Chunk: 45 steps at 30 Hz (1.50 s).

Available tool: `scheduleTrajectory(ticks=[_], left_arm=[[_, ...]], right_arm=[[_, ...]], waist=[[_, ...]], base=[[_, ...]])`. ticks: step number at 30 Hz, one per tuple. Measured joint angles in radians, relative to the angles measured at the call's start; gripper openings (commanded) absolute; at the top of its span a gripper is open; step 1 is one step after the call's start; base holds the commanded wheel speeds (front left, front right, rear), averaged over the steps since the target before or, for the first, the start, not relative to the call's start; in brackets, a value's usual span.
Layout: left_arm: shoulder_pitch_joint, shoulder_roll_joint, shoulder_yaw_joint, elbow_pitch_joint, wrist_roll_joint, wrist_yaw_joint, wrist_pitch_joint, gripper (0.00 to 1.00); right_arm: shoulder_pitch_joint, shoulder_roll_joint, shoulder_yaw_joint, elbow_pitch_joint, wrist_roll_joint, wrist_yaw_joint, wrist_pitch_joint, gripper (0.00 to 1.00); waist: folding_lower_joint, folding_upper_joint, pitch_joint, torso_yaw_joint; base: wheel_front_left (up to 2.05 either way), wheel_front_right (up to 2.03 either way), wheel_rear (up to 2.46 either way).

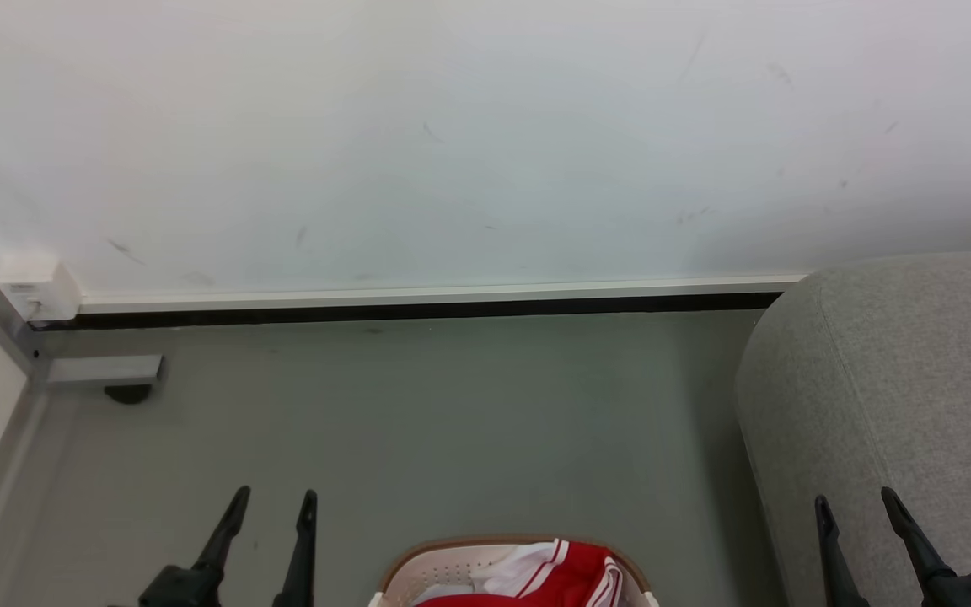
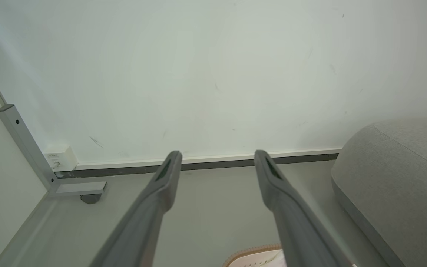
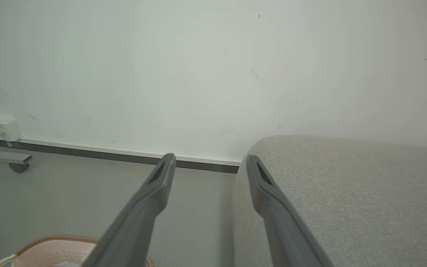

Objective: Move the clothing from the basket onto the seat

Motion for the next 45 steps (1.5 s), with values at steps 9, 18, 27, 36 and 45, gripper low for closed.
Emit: scheduleTrajectory(ticks=[9,18,27,36,45], left_arm=[[0.000,-0.005,0.014,0.000,0.006,-0.007,0.000,1.00],[-0.064,0.008,-0.017,0.013,0.021,-0.046,0.000,1.00],[-0.265,0.087,-0.204,0.207,0.102,-0.079,0.031,1.00],[-0.431,0.125,-0.448,0.425,0.170,-0.086,0.204,1.00],[-0.539,0.200,-0.616,0.573,0.175,-0.086,0.318,1.00]], right_arm=[[-0.002,0.000,0.011,-0.002,0.004,0.000,-0.001,1.00],[-0.054,0.000,0.016,-0.040,0.015,0.000,-0.001,1.00],[-0.147,0.001,0.044,-0.069,0.061,0.000,-0.001,1.00],[-0.231,0.000,0.077,-0.089,0.112,0.000,-0.001,1.00],[-0.279,0.000,0.097,-0.117,0.171,0.000,-0.001,1.00]], waist=[[0.0000,0.0000,0.010,-0.019],[0.0000,0.0000,0.091,-0.052],[0.0001,0.0000,0.244,-0.086],[0.0002,0.0000,0.391,-0.146],[0.0003,0.0000,0.509,-0.227]], base=[[0.00,0.00,0.00],[0.00,0.00,0.00],[0.00,0.00,0.00],[0.00,0.00,0.00],[0.00,0.00,0.00]])
